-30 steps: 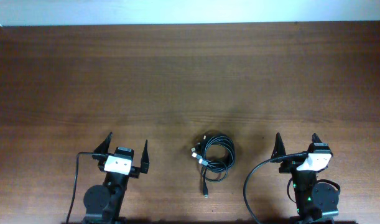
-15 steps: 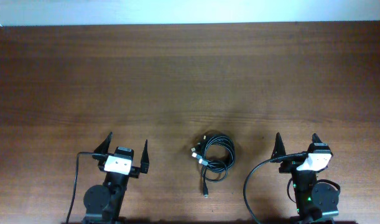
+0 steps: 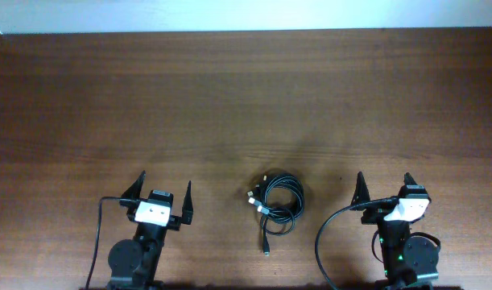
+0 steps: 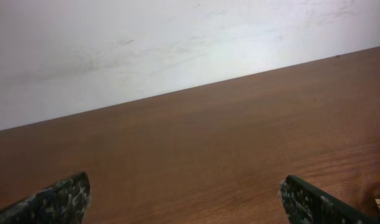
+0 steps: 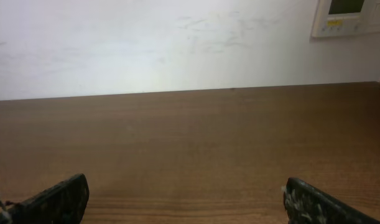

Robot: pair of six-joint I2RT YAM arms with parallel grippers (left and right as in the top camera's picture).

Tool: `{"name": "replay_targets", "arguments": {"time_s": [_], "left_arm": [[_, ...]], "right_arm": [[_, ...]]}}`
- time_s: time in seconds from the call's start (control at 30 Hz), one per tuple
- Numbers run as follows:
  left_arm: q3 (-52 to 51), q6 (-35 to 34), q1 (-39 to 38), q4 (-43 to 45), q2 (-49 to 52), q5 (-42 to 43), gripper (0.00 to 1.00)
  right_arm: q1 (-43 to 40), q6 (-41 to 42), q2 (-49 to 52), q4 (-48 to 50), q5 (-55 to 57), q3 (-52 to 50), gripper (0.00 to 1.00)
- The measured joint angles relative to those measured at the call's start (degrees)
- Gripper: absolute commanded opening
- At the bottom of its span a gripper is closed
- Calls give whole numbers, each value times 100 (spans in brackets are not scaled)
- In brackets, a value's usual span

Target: Untangle cables

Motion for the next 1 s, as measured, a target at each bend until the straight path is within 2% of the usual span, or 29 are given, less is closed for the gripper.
{"name": "replay_targets", "arguments": {"time_s": [0.4,0.63,0.77,1.0], "left_arm": [[2,-90,0,0,0,2,99],[826,-389,0,-1390,28,452,99],[1637,-389,0,-1539,326,520,99],[1912,-387,0,-1652,1464,1331,99]], "right_arm": [[0,-4,0,0,0,0,99],[0,0,0,2,13,0,99],[0,0,0,0,15,0,99],[0,-4,0,2,17,0,98]]}}
